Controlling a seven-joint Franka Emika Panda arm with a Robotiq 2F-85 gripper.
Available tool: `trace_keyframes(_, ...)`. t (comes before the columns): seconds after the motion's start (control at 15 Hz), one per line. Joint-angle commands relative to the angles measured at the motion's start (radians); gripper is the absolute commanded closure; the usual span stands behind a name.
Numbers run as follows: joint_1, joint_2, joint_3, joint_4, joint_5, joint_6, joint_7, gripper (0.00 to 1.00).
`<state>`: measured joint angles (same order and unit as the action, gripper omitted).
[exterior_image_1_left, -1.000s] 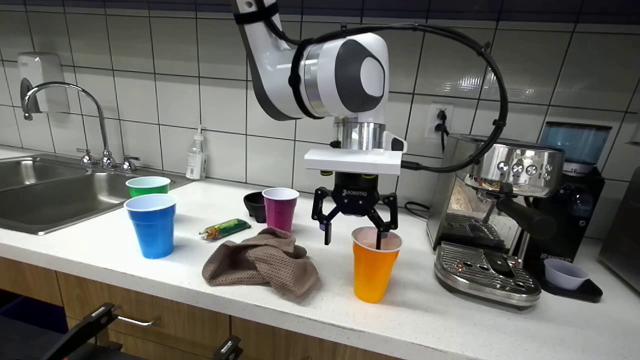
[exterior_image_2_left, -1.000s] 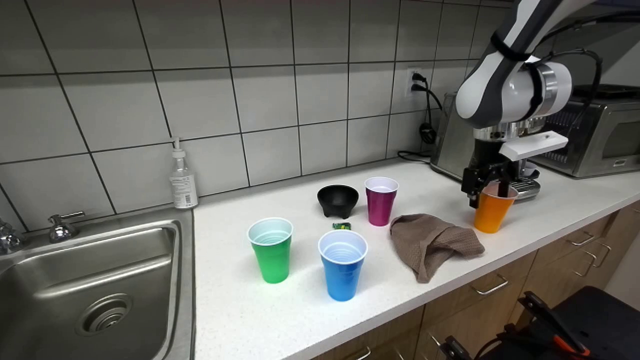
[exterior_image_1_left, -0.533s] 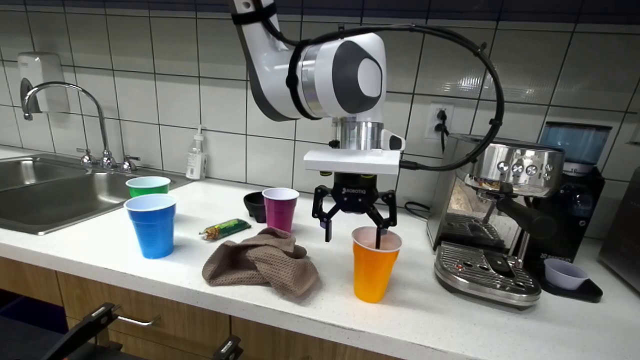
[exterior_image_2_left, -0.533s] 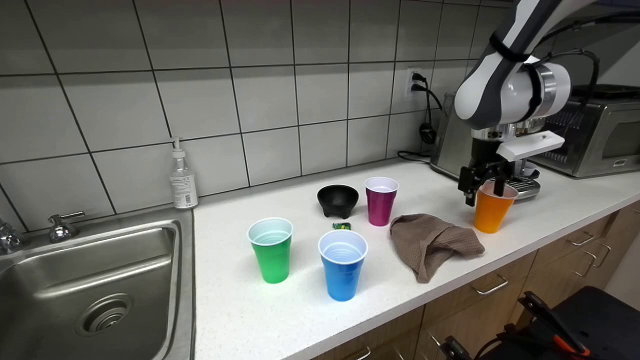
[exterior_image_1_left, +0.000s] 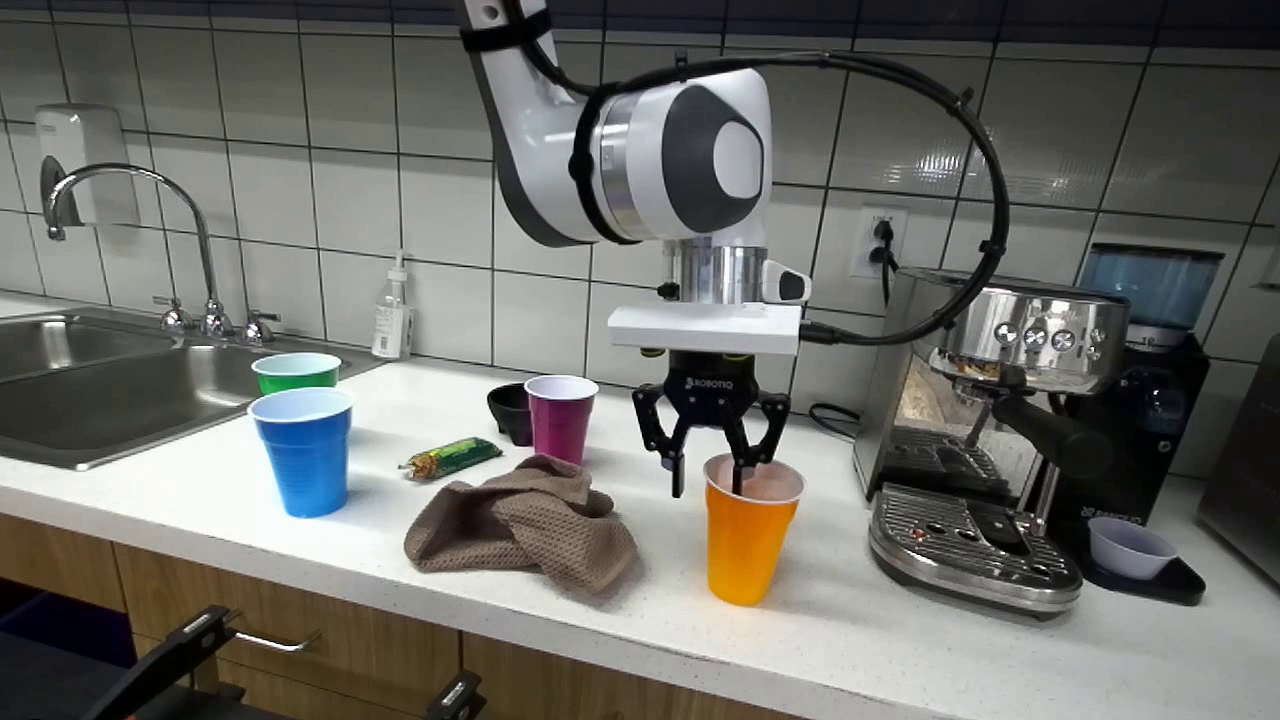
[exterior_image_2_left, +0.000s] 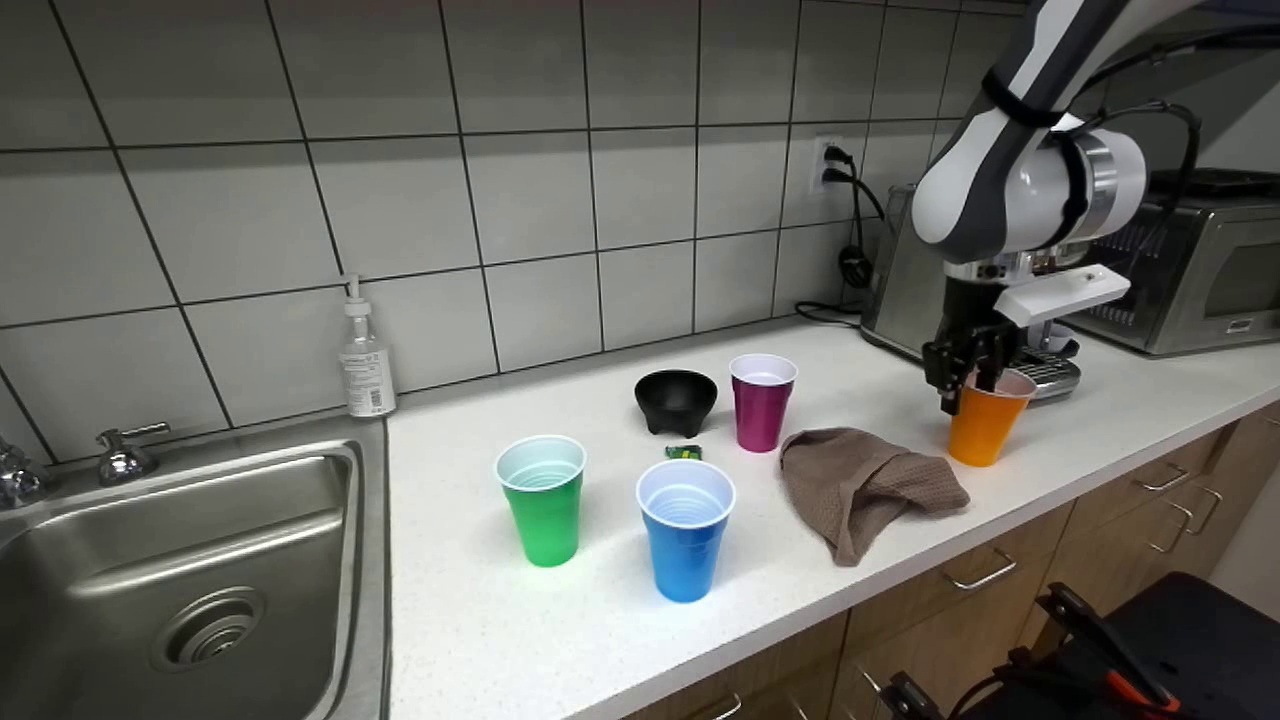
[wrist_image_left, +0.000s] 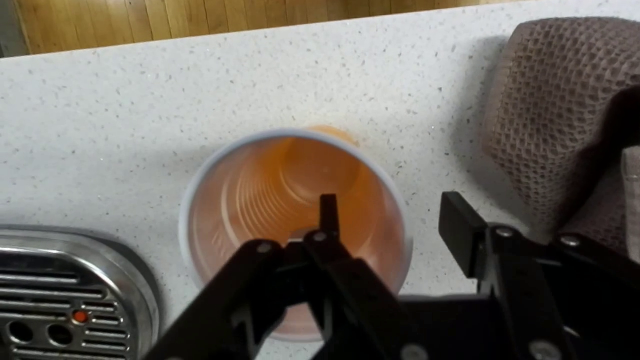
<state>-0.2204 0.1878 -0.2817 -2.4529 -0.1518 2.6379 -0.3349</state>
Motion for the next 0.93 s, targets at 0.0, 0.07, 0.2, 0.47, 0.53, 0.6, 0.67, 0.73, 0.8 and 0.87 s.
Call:
trace_keyframes(0.0,-0.032,-0.024,0.024,-0.021,0.008,0.021,-0.035,0.73)
trace_keyframes(0.07,-0.032,-0.022,0.024,-0.021,0.007,0.023,-0.035,0.82)
trace_keyframes(0.2,-0.030,-0.020,0.020,-0.021,-0.002,0.031,-0.030,0.97)
trace_keyframes(0.47,-0.025,-0.034,0.010,-0.028,-0.038,0.044,-0.021,0.99)
trace_keyframes(0.53,-0.022,-0.046,0.006,-0.034,-0.057,0.052,-0.022,0.99)
trace_keyframes(0.6,-0.020,-0.055,0.003,-0.037,-0.076,0.057,-0.022,0.99)
trace_keyframes(0.67,-0.017,-0.067,-0.002,-0.043,-0.106,0.069,-0.019,0.99)
trace_keyframes(0.73,-0.015,-0.078,-0.008,-0.049,-0.139,0.087,-0.015,0.99)
trace_keyframes(0.8,-0.016,-0.096,-0.008,-0.060,-0.163,0.106,-0.025,0.99)
trace_keyframes(0.87,-0.016,-0.110,-0.008,-0.070,-0.184,0.128,-0.029,0.99)
